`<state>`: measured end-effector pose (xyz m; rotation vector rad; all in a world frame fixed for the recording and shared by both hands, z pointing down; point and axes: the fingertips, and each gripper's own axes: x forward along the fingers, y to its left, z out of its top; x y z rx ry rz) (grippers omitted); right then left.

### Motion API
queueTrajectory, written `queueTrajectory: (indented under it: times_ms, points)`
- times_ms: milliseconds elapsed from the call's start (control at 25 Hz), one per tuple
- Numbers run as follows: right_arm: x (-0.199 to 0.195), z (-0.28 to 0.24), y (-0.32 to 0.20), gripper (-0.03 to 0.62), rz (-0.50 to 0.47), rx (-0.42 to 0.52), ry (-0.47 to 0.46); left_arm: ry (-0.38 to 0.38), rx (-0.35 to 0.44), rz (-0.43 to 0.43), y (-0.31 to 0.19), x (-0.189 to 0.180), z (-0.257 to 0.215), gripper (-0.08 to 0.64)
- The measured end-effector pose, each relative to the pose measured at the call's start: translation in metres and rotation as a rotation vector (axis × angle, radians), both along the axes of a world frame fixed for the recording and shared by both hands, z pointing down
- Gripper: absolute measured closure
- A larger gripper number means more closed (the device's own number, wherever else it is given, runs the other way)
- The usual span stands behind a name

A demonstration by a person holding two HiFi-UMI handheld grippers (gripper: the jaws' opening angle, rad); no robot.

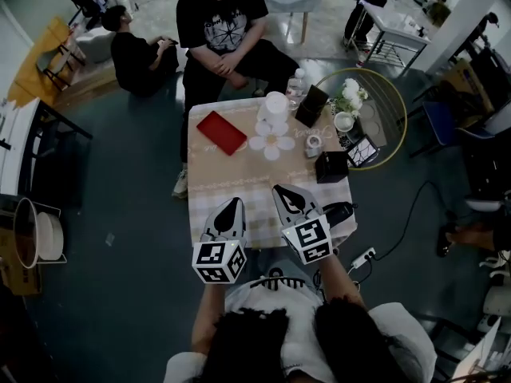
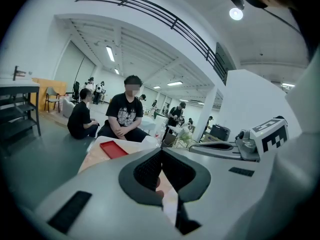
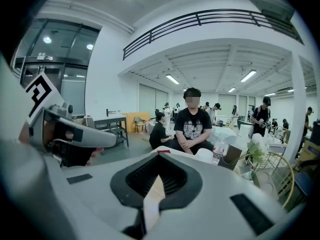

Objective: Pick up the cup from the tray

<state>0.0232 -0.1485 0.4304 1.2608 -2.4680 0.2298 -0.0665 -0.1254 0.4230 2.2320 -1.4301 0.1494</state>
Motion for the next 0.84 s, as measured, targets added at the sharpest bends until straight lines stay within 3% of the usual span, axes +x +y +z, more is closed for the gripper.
queueTrajectory:
  times_ms: [840]
  points:
    - [0.011, 0.011, 0.016, 0.586, 0.027, -0.019, 0.038, 0.006, 0.023, 0.033, 0.010, 0.020, -0.007, 0.552]
